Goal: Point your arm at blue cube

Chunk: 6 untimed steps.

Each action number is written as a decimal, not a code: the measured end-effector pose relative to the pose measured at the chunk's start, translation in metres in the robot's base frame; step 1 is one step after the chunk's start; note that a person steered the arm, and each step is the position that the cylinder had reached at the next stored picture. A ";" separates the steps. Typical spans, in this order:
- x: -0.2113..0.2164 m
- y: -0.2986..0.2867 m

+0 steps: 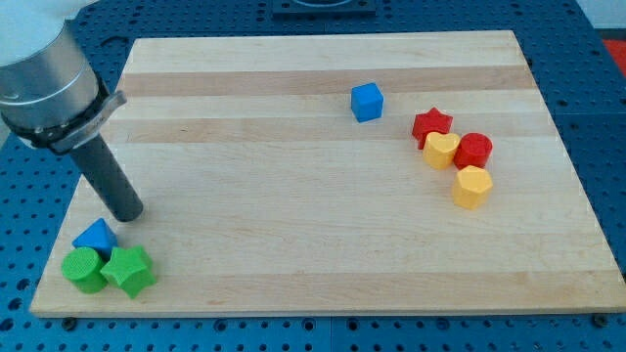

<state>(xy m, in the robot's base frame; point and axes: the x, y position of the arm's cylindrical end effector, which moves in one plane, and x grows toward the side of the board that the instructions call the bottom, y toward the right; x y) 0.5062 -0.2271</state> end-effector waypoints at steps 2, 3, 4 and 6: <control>-0.028 0.000; -0.044 0.004; -0.055 0.007; -0.106 0.007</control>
<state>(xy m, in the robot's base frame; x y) 0.4005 -0.2197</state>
